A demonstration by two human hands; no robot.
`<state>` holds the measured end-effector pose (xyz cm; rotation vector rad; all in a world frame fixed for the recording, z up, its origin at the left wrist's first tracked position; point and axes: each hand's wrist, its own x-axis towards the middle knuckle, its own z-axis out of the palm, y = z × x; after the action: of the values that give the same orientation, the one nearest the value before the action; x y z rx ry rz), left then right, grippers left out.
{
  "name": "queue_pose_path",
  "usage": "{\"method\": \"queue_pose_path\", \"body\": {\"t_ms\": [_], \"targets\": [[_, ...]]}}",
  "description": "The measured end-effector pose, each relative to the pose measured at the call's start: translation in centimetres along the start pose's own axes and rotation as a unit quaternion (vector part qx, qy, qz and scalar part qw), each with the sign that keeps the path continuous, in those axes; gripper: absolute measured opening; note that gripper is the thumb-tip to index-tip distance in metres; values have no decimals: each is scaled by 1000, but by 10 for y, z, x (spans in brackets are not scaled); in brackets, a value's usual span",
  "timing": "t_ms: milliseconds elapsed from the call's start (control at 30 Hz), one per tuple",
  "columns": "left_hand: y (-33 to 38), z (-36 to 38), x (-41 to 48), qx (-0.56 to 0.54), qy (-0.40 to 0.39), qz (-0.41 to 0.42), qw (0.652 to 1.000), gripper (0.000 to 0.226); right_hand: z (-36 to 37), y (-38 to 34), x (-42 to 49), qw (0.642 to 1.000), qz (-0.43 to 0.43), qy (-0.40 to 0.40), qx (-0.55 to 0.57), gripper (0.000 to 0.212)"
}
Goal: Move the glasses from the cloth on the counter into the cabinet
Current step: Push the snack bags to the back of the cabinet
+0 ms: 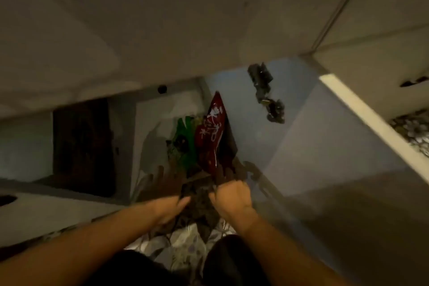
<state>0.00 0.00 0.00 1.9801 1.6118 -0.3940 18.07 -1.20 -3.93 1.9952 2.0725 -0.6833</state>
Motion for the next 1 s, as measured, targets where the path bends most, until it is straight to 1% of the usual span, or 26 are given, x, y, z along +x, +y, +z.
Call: {"method": "queue_pose_path", "body": {"t_ms": [33, 67, 100, 133, 167, 233, 300, 400, 500, 567, 633, 700, 767, 800, 867, 900, 933, 1000], "targets": [[-4, 10, 14, 26, 43, -23, 998, 92, 14, -1, 11, 1000, 12, 2, 25, 49], [-12, 22, 29, 37, 94, -45, 994, 102, 28, -2, 21, 998, 30, 8, 63, 60], [-21, 34, 48, 53, 121, -45, 990, 103, 44, -1, 33, 995, 33, 35, 89, 69], [-29, 42, 65, 73, 151, -33, 985, 96, 56, -1, 42, 990, 42, 60, 117, 75], [-39, 55, 82, 91, 165, -15, 982, 86, 70, -1, 51, 984, 45, 80, 152, 79], [-53, 77, 106, 98, 187, -11, 977, 77, 89, -2, 60, 964, 50, 118, 231, 81], [-63, 92, 121, 60, 187, -29, 980, 76, 98, -2, 65, 946, 39, 168, 273, 81], [-73, 111, 133, -32, 181, -47, 982, 72, 97, 0, 56, 922, 31, 243, 301, 81], [-79, 133, 151, -50, 196, -35, 979, 75, 98, 11, 46, 877, 38, 340, 337, 76], [-82, 144, 165, -73, 199, -37, 977, 75, 104, 14, 45, 852, 45, 373, 366, 70], [-87, 152, 179, -105, 197, -58, 973, 79, 109, 16, 46, 824, 80, 392, 401, 71], [-91, 158, 190, -143, 187, -63, 970, 89, 115, 18, 50, 784, 143, 387, 464, 77], [-91, 163, 200, -182, 198, -44, 962, 99, 123, 15, 58, 734, 192, 341, 555, 78], [-89, 165, 203, -200, 203, -33, 958, 103, 128, 11, 63, 728, 198, 310, 578, 73], [-83, 170, 210, -215, 219, -14, 952, 107, 141, 4, 76, 750, 196, 267, 573, 65], [-81, 173, 214, -216, 231, -10, 949, 108, 145, 0, 84, 752, 196, 248, 578, 64], [-81, 174, 216, -219, 241, -11, 945, 108, 148, -3, 94, 744, 194, 220, 600, 63], [-87, 177, 222, -247, 253, -16, 935, 110, 152, -11, 112, 704, 208, 141, 664, 58]]}}
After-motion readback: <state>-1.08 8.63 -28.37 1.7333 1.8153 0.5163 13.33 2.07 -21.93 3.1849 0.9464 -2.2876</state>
